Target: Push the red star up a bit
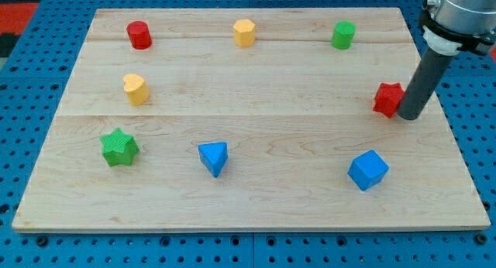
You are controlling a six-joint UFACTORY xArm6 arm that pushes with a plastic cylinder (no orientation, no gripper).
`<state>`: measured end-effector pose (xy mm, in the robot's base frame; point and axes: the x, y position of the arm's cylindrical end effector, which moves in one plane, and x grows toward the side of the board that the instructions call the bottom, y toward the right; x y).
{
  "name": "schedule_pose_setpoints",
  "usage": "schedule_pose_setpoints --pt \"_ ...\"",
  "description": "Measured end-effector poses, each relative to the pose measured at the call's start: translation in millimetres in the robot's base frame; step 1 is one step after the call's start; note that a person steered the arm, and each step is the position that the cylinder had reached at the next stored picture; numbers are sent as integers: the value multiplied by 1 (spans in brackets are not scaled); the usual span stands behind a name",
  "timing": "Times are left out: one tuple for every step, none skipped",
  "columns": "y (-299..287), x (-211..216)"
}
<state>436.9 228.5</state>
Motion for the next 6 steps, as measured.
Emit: schedule_pose_setpoints --pt "-6 -10" --pt "-16 -16" --pt "-18 -16" --pt "-18 -14" --pt "-15 -7" --pt "-22 8"
